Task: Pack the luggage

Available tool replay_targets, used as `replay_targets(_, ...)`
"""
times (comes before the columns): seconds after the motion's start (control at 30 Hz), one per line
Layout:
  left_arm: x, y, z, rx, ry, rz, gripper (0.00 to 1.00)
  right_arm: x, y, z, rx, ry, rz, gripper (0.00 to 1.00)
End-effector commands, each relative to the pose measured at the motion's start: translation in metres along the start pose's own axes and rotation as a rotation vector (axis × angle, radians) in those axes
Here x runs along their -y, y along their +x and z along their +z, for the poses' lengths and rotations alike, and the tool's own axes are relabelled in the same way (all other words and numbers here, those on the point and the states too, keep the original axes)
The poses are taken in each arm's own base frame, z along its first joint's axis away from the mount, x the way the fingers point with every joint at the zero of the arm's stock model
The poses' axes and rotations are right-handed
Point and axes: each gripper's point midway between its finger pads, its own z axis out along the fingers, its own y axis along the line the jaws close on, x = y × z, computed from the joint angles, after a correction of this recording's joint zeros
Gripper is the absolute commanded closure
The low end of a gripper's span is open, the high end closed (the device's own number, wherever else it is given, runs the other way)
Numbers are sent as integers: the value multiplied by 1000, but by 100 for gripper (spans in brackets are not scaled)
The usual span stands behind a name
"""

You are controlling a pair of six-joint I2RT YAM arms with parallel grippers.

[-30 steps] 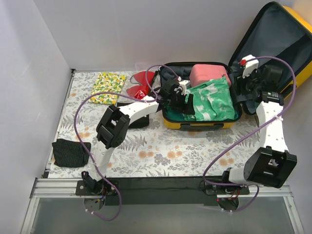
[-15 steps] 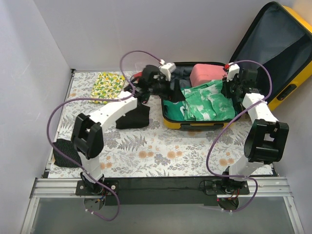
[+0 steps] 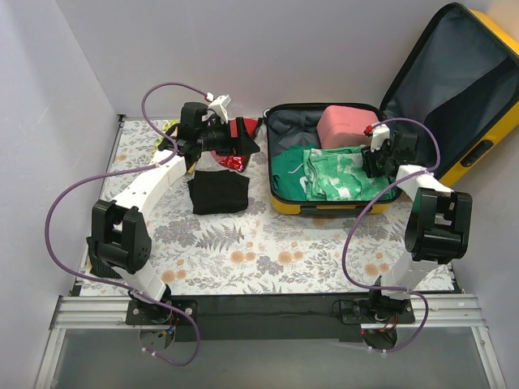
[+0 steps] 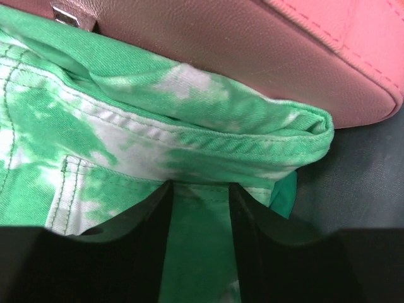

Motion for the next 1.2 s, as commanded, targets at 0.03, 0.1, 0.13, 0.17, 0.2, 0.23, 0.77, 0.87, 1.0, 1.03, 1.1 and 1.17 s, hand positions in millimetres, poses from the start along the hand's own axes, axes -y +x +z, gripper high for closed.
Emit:
replay_targets(0.03,22,-13,-22,31,45,29,20,-9,31,-7,-113,-36,45,44)
replay_targets(0.1,21,-15,-25,33,49,25,20,-4,4,-16,-64,-36,30,38)
replay_targets(0.13,21,-15,-27,29,49,21,20,-8,-10,-27,-45,-64,28,32)
replay_targets(0.17,21,-15,-28,25,56,24,20,-1,-40,-37,12,-59,-4,29)
replay_targets(0.2,17,-15,-32,21,46,28,20,-2,-53,-45,31,-74,-18,26)
replay_targets(0.23,17,-17,-36,25,43,40,19,-8,-62,-59,43,-102,-25,22)
replay_targets(0.77,-92,43,-124,-69,-152,-155,17,-52,24,-79,-187,-205,-16,28)
replay_targets(0.87,-113,56,-135,-73,-207,-208,18,-55,51,-65,-270,-216,31,29)
replay_targets(1.0,-151,74,-143,-78,-298,-319,20,-50,8,-80,-170,-209,32,28)
replay_targets(1.03,-164,89,-138,-114,-327,-367,21,-48,-14,-90,-118,-202,36,27)
replay_targets(1.1,-184,107,-133,-135,-397,-427,21,-46,-62,-117,14,-180,39,24)
replay_targets(1.17,-198,115,-126,-130,-427,-467,21,-53,-103,-142,139,-161,20,12)
